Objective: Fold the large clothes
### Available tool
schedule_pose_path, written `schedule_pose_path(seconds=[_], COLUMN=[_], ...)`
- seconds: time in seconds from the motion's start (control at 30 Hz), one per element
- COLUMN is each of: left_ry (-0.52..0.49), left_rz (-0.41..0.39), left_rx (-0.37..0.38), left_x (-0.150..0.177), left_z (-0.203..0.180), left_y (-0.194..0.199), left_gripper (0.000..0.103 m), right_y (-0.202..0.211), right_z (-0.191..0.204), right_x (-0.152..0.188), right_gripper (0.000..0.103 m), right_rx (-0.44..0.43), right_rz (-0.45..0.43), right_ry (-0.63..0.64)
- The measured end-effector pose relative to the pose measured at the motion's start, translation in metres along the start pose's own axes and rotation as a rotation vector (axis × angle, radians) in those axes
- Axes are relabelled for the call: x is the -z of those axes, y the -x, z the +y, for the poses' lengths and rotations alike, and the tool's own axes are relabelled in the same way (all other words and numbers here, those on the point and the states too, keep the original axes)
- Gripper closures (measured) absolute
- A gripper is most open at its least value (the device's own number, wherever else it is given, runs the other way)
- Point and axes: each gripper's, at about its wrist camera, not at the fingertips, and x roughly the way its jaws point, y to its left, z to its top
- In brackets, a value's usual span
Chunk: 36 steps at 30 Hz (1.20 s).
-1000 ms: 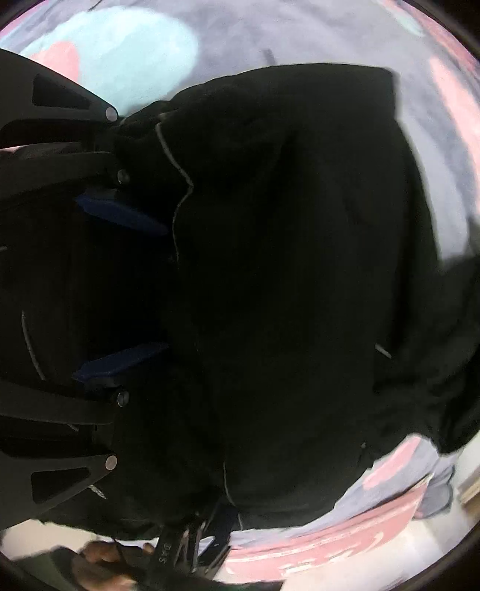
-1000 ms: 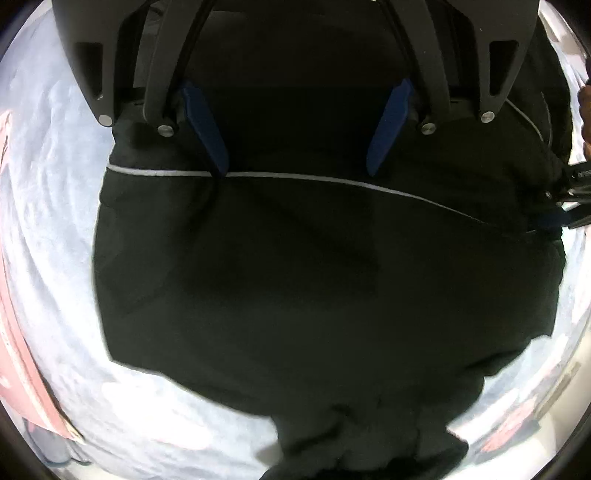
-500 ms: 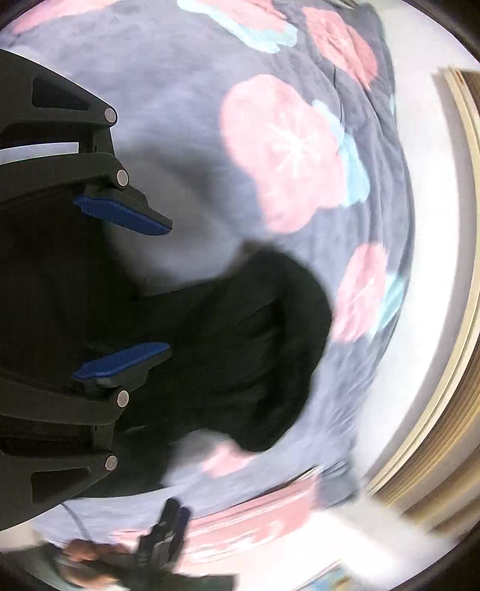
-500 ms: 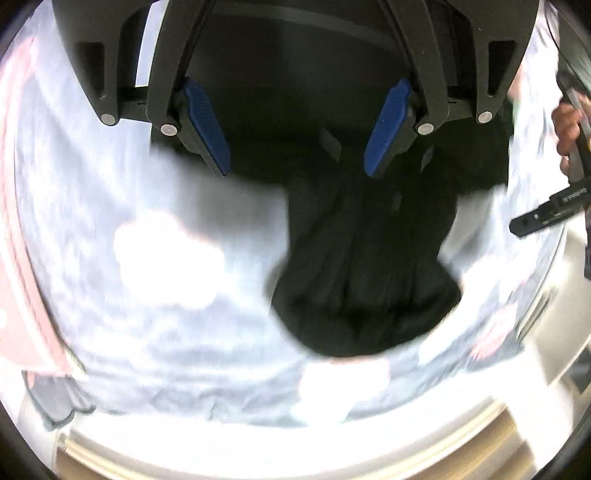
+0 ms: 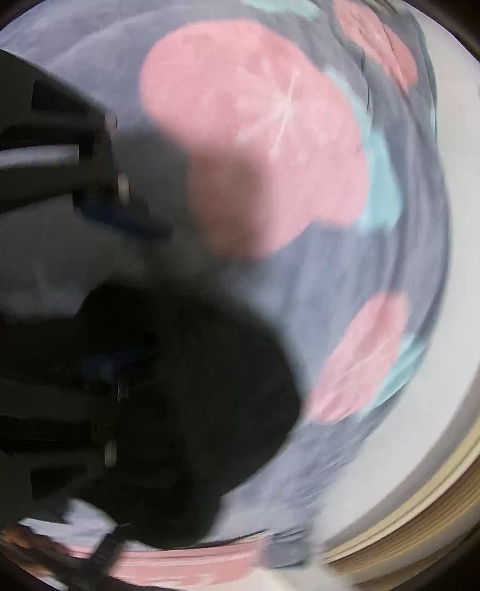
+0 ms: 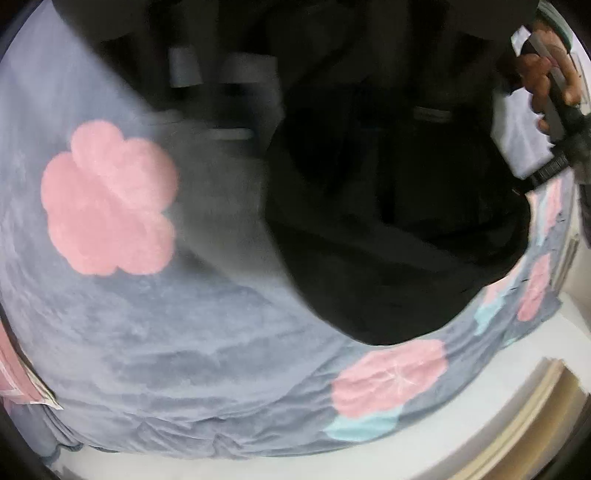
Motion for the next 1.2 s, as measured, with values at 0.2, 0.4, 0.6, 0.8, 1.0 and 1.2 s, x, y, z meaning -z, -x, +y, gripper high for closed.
schedule_pose_path(seconds=[0.2, 0.4, 0.6, 0.8, 1.0, 1.2], left_ry=[0.1, -0.005, -0.111, -0.216, -0.282, -0.251], left_rz=[-0.037, 0.191, 0.135, 0.058, -0.066, 0.054], left_rx=[0.316, 0.129, 0.174, 0.155, 0.231, 0.172], left_x=[0.008, 0.031, 0.039, 0.058, 0.031, 0.013], left_z=[0.027, 0.04, 0.033, 0.045, 0.004, -0.026], left_y=[0.065, -0.02, -0.01, 0.053, 0.089, 0.013], left_gripper=[0.079, 0.066, 0.059, 0.056, 0.05, 0.049], right_y=[0.071, 0.009, -0.028, 0.038, 0.082, 0.007], right_z=[-0.021, -0.045, -0.047, -0.045, -0.013, 0.022], right_x=[0.023, 0.035, 0.035, 0.051, 0.021, -0.004], right_gripper=[0.097, 0.089, 0.077, 0.063, 0.038, 0.042], right_rx=[-0.077, -0.084, -0.108, -0.136, -0.156, -0.115], right_rz=[-0.199, -0.033, 0.083, 0.005, -0.154, -0.037], right_ry=[-0.02, -0.101, -0.052, 0.069, 0.13, 0.188])
